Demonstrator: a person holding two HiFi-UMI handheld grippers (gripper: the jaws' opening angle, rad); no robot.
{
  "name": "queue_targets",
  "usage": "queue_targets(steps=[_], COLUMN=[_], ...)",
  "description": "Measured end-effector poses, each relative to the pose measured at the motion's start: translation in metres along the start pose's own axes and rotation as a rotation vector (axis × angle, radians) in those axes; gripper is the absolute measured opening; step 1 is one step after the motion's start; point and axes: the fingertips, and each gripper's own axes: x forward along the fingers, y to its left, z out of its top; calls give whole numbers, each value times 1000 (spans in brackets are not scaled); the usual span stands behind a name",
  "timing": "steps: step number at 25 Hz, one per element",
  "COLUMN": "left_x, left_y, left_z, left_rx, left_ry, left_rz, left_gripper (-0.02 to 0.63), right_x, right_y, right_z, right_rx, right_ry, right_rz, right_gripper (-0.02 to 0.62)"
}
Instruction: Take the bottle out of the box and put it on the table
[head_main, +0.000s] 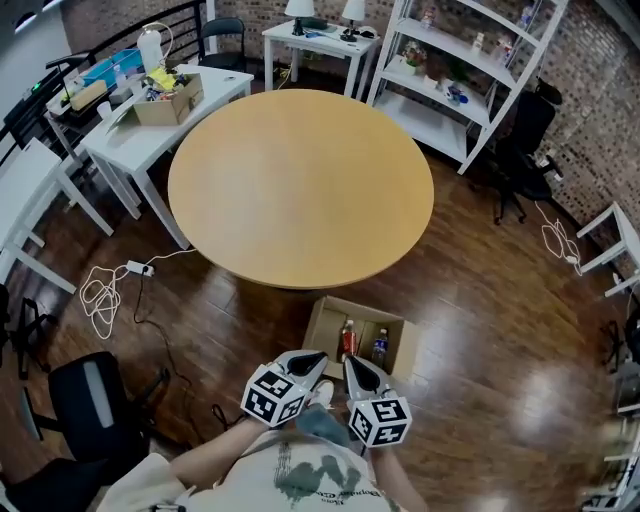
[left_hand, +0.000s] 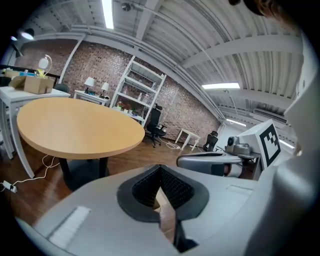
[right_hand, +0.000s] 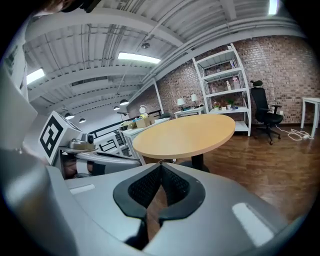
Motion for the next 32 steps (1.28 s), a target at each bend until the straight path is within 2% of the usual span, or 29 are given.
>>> queue_targets(steps=[8, 19, 24, 28, 32], left_x=[78, 167, 195, 220, 246], left_y=[19, 65, 100, 124, 133], left_z=[-8, -40, -61, -82, -112], left_rx=[-2, -52, -59, -68, -84], left_ry=[88, 198, 247, 270, 291], left_rz=[26, 87, 128, 147, 131], left_gripper=[-9, -9, -9, -9, -9], right_x=[38, 103, 134, 156, 177], right_y=[-80, -148, -191, -219, -240], right_z=[-11, -58, -100, -135, -176], right_rx=[4, 116, 184, 188, 211], right_ry=[64, 167, 230, 261, 281], right_rz=[-5, 66, 51, 33, 9], right_gripper=[0, 2, 3, 4, 4])
